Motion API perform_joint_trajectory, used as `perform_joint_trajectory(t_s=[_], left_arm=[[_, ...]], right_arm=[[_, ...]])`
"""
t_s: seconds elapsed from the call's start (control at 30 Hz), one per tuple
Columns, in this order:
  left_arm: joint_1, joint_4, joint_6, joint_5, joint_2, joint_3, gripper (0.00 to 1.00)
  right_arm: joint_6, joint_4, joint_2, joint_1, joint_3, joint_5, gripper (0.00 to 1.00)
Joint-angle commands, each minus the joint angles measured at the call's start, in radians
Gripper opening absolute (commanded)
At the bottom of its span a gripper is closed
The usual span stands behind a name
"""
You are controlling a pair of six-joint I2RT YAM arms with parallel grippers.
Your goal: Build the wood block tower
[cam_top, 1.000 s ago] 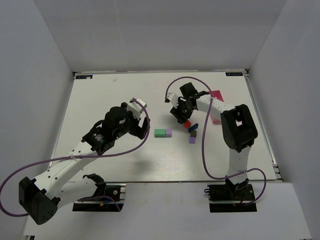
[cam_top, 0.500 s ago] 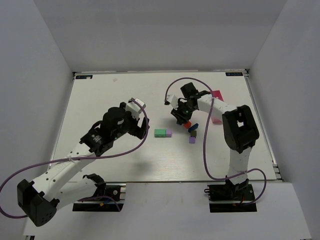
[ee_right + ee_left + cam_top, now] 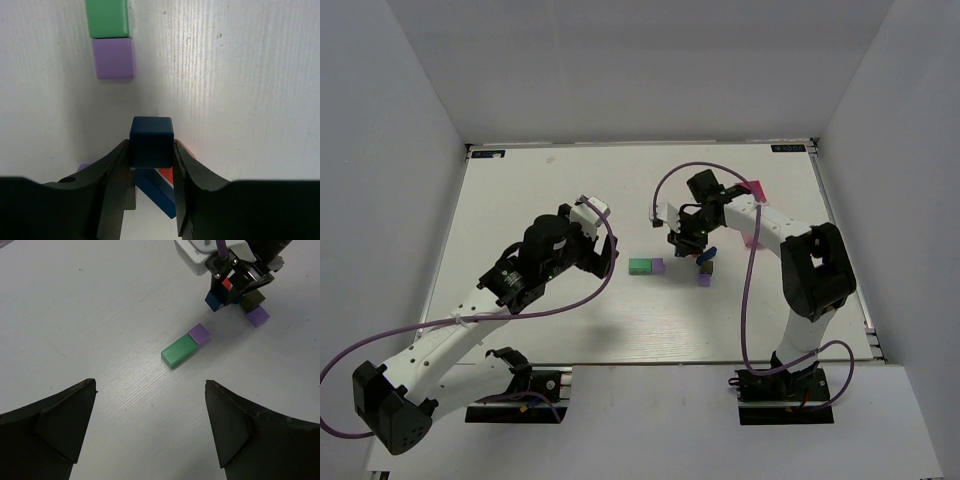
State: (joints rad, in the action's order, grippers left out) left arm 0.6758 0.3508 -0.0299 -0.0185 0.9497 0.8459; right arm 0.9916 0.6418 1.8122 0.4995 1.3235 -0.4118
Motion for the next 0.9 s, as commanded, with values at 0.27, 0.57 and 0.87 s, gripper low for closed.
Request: perform_joint_trajectory(t_s=[0.27,0.57,0.87], left_arm=[[-0.005,-0.006,-0.005,0.000,-0.025,-0.002,1.00],[-0.005,-0.006,-0.005,0.000,-0.025,-0.002,1.00],[-0.005,-0.006,-0.005,0.000,-0.025,-0.002,1.00]], right_arm=[[0.065,0.004,0.016,0.068,-0.010,0.007,0.12],[0.058,-0.010,0.038,0.091,-0.010,0.041,0.11],[0.038,-0.028,0.064,0.114,-0.012,0.057,0.11]])
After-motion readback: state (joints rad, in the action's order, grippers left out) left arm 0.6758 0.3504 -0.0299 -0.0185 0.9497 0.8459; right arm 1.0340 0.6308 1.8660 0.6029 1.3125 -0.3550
